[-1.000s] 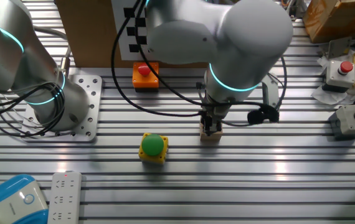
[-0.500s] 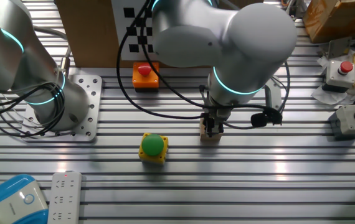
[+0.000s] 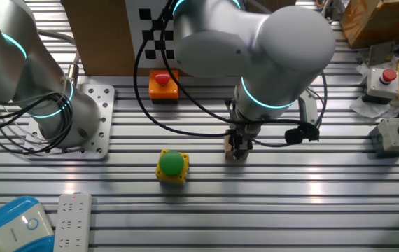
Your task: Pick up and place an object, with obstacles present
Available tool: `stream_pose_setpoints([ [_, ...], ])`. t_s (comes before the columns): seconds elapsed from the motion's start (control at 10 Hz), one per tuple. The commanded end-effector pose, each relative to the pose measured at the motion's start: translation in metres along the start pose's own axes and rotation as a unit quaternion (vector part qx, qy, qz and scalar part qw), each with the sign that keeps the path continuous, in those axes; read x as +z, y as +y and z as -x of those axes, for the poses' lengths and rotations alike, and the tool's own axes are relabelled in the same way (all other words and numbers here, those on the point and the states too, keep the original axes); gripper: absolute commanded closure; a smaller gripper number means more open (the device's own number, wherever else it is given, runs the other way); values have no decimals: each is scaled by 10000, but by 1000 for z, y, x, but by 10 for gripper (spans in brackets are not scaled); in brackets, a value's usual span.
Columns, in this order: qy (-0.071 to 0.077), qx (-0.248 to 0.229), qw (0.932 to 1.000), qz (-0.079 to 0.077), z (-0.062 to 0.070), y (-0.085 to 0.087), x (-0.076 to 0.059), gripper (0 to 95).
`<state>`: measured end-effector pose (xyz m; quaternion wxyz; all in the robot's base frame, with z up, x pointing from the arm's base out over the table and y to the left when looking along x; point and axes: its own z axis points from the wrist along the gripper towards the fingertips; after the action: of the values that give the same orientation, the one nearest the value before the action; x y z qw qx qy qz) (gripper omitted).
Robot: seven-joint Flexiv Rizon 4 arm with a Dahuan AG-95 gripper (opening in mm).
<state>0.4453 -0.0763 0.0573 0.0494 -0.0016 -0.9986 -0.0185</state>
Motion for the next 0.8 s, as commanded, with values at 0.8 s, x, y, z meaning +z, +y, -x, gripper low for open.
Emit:
stream_pose_setpoints([
  [0.8,-19,-17,10000,32,3,-6,12,380],
])
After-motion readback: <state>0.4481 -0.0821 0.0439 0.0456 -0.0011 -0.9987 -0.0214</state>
